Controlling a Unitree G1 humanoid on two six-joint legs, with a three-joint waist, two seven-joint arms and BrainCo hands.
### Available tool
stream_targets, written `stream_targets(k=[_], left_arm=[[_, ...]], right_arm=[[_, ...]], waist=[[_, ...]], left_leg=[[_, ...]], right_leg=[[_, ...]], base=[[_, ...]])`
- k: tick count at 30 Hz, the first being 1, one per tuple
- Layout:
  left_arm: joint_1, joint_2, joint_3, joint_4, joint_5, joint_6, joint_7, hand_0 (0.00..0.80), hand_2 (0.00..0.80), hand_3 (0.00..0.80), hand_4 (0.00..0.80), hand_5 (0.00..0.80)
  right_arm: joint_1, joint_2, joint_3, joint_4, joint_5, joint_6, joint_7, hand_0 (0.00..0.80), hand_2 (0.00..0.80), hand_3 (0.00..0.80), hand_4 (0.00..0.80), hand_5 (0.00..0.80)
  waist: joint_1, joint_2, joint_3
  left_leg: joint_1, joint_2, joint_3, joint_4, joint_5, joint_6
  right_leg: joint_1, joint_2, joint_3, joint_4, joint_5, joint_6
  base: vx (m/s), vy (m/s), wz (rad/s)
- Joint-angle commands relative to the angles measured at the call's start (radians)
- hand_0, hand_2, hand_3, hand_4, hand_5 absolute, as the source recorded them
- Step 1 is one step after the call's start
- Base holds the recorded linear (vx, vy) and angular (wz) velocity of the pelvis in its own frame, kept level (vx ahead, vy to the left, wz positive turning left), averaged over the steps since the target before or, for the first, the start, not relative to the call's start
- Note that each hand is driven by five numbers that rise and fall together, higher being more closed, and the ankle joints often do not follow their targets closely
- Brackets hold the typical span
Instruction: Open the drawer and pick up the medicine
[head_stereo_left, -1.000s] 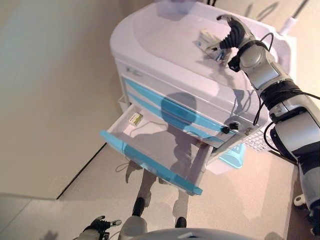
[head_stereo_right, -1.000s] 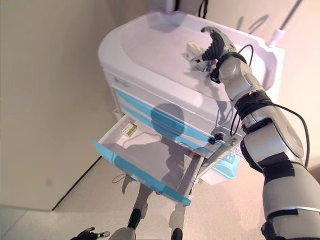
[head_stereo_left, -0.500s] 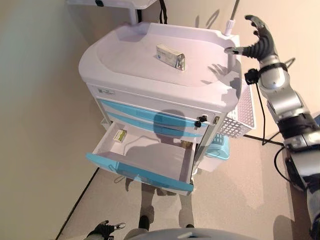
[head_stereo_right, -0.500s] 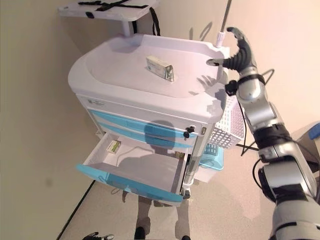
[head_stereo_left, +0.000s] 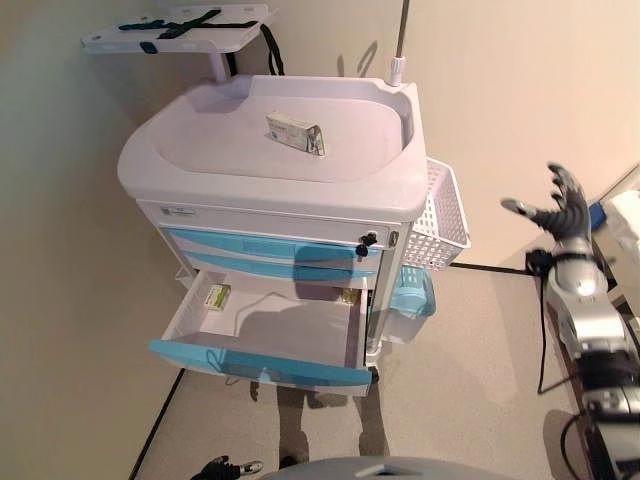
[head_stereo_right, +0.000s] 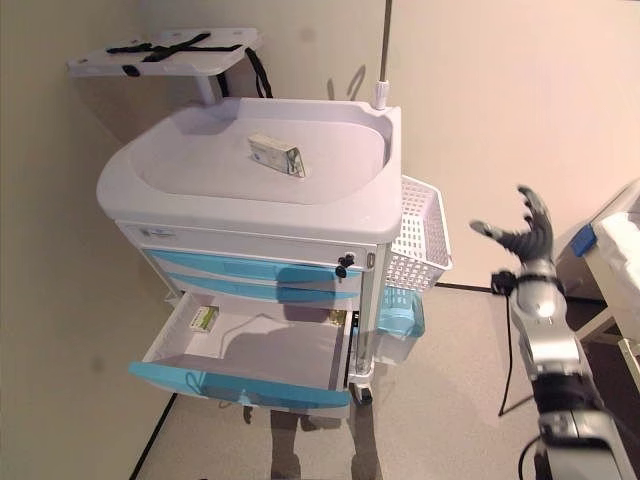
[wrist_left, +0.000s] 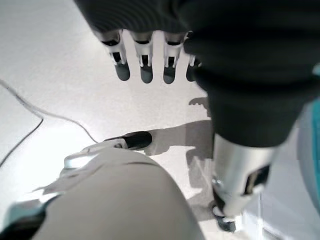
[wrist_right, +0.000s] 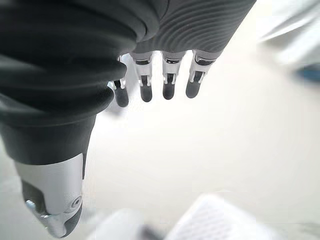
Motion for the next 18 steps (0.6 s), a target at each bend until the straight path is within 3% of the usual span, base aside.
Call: stream_targets(k=[1, 7, 12, 18], left_arm=[[-0.066, 0.02, -0.005, 0.054, 0.031, -0.007, 0.009, 0.0, 0.0, 0.0, 0.0, 0.0], [-0.084, 0.023, -0.013, 0.027, 0.011, -0.02, -0.004, 0.0, 0.0, 0.0, 0.0, 0.0], [-0.084, 0.032, -0.003, 0.015, -0.014, -0.023, -0.011, 0.0, 0.0, 0.0, 0.0, 0.0], [-0.07, 0.039, 0.001, 0.018, -0.02, -0.028, -0.022, 0.0, 0.0, 0.0, 0.0, 0.0]], right_arm=[[-0.009, 0.014, -0.044, -0.02, 0.03, -0.059, -0.006, 0.0, 0.0, 0.0, 0.0, 0.0], [0.101, 0.076, -0.017, 0.219, 0.081, -0.057, 0.047, 0.0, 0.0, 0.0, 0.0, 0.0], [0.17, 0.116, 0.05, 0.425, -0.027, -0.023, 0.06, 0.0, 0.0, 0.0, 0.0, 0.0], [0.223, 0.201, 0.131, 0.671, 0.001, -0.008, 0.148, 0.0, 0.0, 0.0, 0.0, 0.0]], waist=[[0.009, -0.037, -0.027], [-0.008, -0.038, -0.023], [-0.013, -0.038, -0.018], [-0.01, -0.039, -0.008]], left_leg=[[-0.007, -0.072, 0.007, 0.031, -0.067, 0.047], [-0.003, -0.07, 0.012, 0.029, -0.067, 0.046], [0.003, -0.071, 0.007, 0.027, -0.068, 0.046], [0.0, -0.07, -0.004, 0.033, -0.068, 0.041]], right_leg=[[-0.059, 0.007, -0.029, 0.023, 0.011, 0.037], [-0.059, 0.009, -0.027, 0.023, 0.012, 0.037], [-0.054, 0.009, -0.031, 0.024, 0.008, 0.038], [-0.05, 0.008, -0.046, 0.031, -0.002, 0.034]], base=[[-0.02, -0.005, -0.21], [-0.01, -0.003, -0.08], [0.0, 0.0, 0.0], [0.0, -0.005, 0.0]])
